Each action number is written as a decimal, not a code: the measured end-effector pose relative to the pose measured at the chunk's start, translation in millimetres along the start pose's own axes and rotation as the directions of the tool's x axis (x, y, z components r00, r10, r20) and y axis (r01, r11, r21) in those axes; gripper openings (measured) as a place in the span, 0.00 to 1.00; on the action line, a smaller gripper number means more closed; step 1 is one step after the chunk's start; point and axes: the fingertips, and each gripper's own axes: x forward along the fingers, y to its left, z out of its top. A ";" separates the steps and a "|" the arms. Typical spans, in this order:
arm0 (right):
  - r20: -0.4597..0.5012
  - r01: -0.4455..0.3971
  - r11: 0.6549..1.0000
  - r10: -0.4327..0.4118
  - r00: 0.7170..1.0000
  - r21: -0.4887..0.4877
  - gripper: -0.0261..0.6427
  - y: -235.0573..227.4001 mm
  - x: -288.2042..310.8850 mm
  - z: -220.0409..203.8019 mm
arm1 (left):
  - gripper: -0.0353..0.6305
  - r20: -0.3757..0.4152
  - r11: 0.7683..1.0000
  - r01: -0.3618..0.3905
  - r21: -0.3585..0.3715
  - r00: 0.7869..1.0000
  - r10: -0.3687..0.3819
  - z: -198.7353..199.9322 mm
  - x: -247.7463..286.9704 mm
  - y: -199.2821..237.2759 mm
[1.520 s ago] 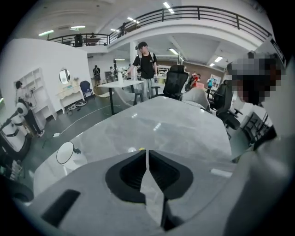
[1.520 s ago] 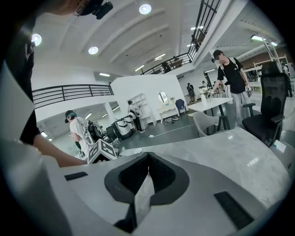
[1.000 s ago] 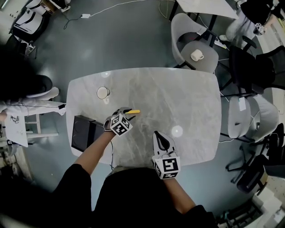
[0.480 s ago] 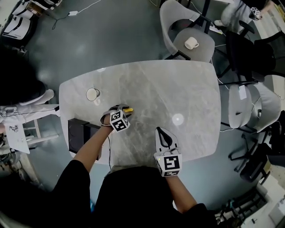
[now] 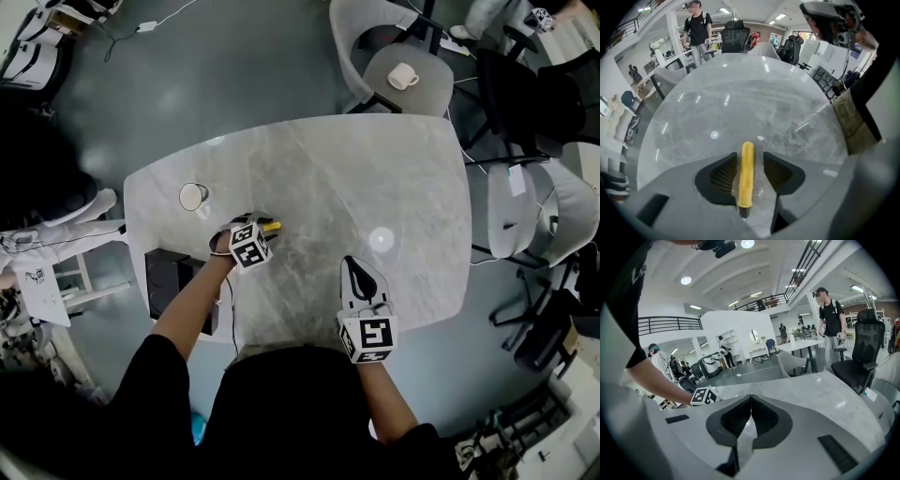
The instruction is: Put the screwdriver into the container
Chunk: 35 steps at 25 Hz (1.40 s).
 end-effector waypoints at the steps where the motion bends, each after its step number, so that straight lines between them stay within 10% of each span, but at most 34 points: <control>1: 0.002 0.001 1.000 -0.001 1.000 -0.002 0.06 -1.5 -1.4 0.9 | 0.33 -0.002 1.000 0.001 0.003 1.000 -0.001 0.2 0.1 0.4; 11: 0.016 0.013 1.000 -0.013 1.000 0.013 0.06 -8.4 -11.3 0.6 | 0.19 -0.031 0.999 -0.036 0.031 0.999 0.037 -1.2 0.4 -8.6; 20: -0.008 -0.036 0.999 0.036 0.999 0.028 0.06 1.4 -11.0 -9.7 | 0.18 0.167 0.973 -0.056 -0.225 0.981 0.096 18.5 -56.2 -7.5; 26: -0.008 -0.116 0.993 0.116 0.993 -0.013 0.06 36.4 1.6 -6.8 | 0.18 0.356 0.912 -0.056 -0.407 0.909 0.215 22.5 -134.9 -9.7; 35: -0.021 -0.187 0.977 0.186 0.982 -0.106 0.06 100.5 -2.5 6.2 | 0.18 0.550 0.838 -0.077 -0.541 0.721 0.422 11.7 -259.4 -47.1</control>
